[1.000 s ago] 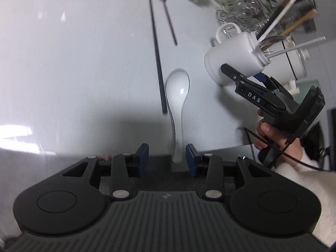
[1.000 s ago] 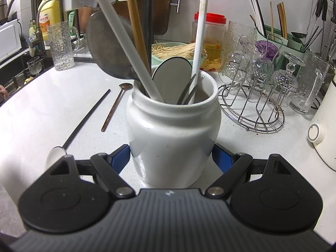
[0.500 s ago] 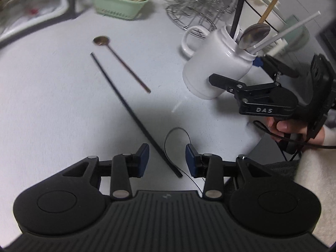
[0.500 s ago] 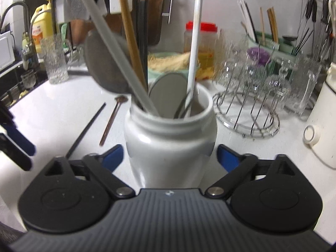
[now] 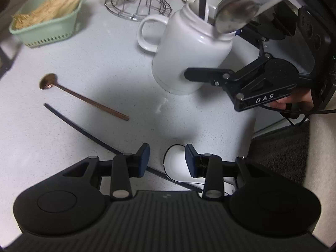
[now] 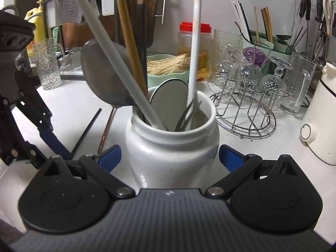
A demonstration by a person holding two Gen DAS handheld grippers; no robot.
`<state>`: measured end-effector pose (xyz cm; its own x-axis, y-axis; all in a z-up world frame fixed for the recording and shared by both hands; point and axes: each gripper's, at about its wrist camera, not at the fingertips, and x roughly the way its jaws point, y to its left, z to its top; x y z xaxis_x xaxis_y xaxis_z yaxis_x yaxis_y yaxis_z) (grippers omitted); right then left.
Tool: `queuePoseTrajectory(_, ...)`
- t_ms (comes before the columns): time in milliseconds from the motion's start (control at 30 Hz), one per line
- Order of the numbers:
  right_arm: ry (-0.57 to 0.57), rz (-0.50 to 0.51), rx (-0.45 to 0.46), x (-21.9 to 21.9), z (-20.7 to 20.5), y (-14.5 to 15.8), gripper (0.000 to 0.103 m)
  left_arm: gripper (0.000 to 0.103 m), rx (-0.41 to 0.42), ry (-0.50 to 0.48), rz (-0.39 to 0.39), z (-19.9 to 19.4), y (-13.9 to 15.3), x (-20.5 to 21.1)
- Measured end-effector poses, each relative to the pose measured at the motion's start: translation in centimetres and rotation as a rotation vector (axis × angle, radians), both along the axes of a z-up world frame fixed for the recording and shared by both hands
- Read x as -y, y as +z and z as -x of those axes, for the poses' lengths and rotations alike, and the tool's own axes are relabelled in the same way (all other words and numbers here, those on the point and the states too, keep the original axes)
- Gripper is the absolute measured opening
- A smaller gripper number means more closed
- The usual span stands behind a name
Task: Organize utensils
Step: 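Raise the white spoon with the left gripper above the jar's rim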
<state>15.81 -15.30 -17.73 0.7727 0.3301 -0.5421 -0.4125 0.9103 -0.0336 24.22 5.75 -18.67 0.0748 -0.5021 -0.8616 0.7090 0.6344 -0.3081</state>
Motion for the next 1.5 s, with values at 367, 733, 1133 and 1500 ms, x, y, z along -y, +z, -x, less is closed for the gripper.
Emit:
queuePoseTrajectory(367,-0.017,-0.027,-0.003,0.1,-0.4,-0.1,0.100,0.018,-0.093,-0.100,-0.033,-2.2,-2.2,1.4)
queuePoseTrajectory(733,0.026,0.005,0.013,-0.6,-1.1,0.1,0.096,0.013,-0.076,-0.055,-0.138,-1.8,-1.6,2.9)
queuePoseTrajectory(1133,0.037,0.010,0.000,-0.4,-1.5,0.1,0.092,0.006,0.134,0.151,-0.212,0.0,4.2,1.7)
queuePoseTrajectory(1500,0.036,0.008,0.000,-0.5,-1.7,0.1,0.091,0.005,0.307,0.310,-0.267,1.1,8.9,1.8)
